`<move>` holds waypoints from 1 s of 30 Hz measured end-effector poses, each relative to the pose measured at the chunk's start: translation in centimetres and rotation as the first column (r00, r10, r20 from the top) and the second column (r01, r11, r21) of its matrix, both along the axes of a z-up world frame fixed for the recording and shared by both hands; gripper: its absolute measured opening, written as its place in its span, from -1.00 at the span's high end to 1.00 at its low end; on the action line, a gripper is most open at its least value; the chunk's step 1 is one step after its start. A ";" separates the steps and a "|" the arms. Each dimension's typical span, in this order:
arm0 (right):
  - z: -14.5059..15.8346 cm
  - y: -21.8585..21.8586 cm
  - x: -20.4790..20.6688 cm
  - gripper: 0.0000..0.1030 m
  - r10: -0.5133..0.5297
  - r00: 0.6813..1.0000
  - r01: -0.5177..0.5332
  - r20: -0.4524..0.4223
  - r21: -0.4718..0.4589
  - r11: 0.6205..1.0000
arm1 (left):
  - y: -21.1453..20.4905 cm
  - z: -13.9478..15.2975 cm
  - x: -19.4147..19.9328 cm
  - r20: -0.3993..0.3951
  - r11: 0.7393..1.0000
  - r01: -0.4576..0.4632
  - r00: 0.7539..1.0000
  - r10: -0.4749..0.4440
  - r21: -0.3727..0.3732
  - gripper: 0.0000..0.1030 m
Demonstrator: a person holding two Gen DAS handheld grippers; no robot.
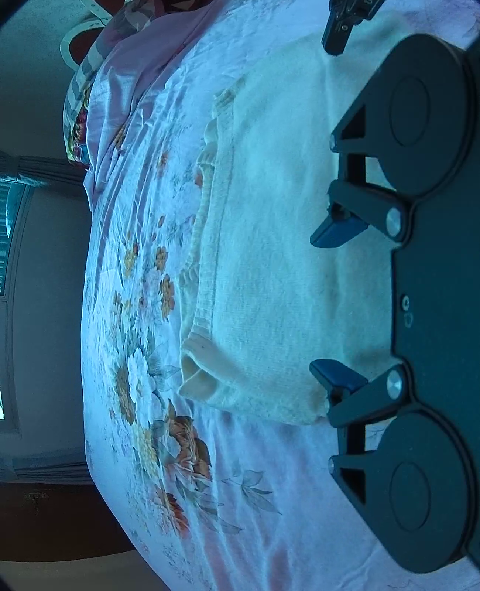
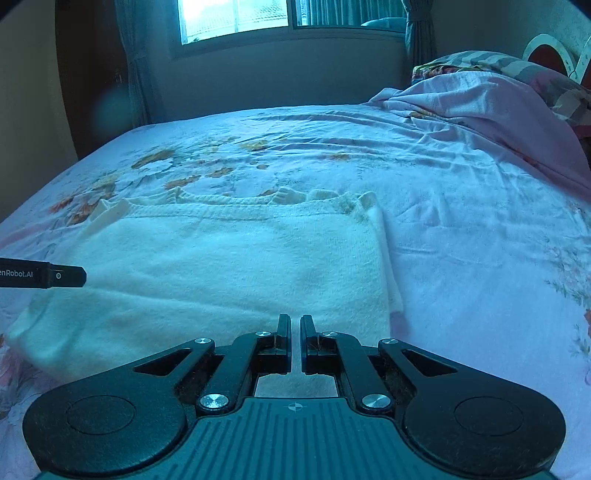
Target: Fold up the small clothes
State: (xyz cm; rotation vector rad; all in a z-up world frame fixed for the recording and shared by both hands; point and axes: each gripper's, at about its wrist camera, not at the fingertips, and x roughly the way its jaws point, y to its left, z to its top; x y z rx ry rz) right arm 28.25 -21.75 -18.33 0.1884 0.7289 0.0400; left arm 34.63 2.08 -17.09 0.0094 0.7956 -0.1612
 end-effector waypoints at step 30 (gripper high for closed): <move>1.0 8.4 2.2 0.93 0.189 0.982 -0.189 0.011 0.124 0.974 | 7.5 0.6 0.0 -0.087 0.988 -0.066 0.995 0.054 -0.140 -0.50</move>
